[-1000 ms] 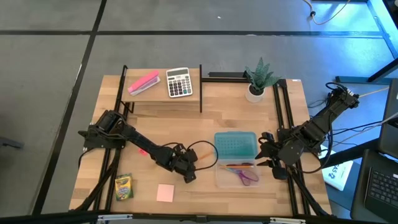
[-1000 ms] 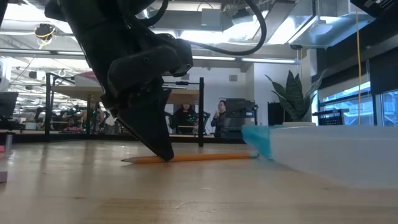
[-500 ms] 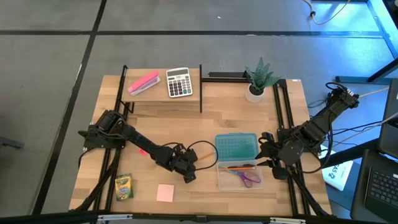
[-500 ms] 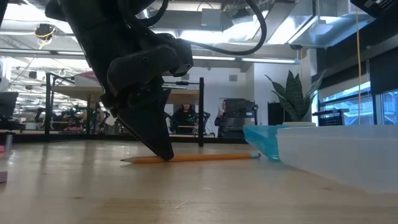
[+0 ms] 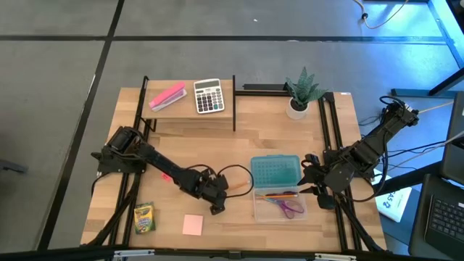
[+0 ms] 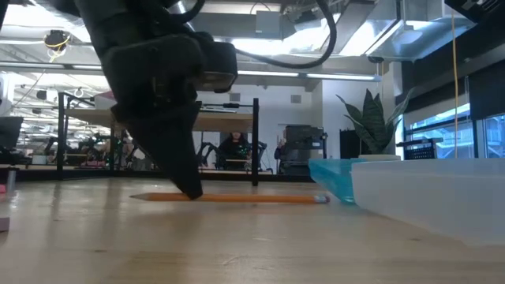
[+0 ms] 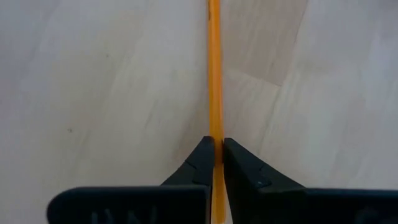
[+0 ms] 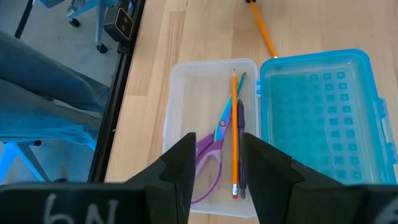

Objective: Pack school essentials
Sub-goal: Put the orange pencil into the blue supply box

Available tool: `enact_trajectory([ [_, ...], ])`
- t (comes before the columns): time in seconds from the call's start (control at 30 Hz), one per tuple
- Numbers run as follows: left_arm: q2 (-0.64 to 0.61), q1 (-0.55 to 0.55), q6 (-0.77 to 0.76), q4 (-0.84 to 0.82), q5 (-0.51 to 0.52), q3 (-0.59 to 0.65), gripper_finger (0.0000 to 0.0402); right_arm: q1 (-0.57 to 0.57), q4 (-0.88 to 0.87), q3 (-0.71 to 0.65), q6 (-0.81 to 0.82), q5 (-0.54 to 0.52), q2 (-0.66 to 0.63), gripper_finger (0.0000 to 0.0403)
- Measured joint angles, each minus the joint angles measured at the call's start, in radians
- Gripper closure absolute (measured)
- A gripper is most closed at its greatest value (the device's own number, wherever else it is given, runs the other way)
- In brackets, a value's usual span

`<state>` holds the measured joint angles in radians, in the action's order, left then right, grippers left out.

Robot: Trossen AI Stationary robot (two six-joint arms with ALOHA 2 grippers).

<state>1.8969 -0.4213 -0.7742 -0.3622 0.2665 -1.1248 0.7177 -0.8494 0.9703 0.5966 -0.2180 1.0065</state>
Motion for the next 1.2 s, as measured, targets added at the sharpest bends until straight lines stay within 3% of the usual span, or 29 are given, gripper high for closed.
enact_trajectory([
  [0.7,-0.035,0.000,-0.001,-0.034,-0.052,-0.003,0.0388,0.000,-0.001,0.000,0.000,0.000,0.000,0.0274],
  [1.2,-0.187,0.000,-0.001,-0.204,-0.048,-0.002,0.0388,0.000,-0.007,0.000,0.003,0.001,-0.002,0.0274],
])
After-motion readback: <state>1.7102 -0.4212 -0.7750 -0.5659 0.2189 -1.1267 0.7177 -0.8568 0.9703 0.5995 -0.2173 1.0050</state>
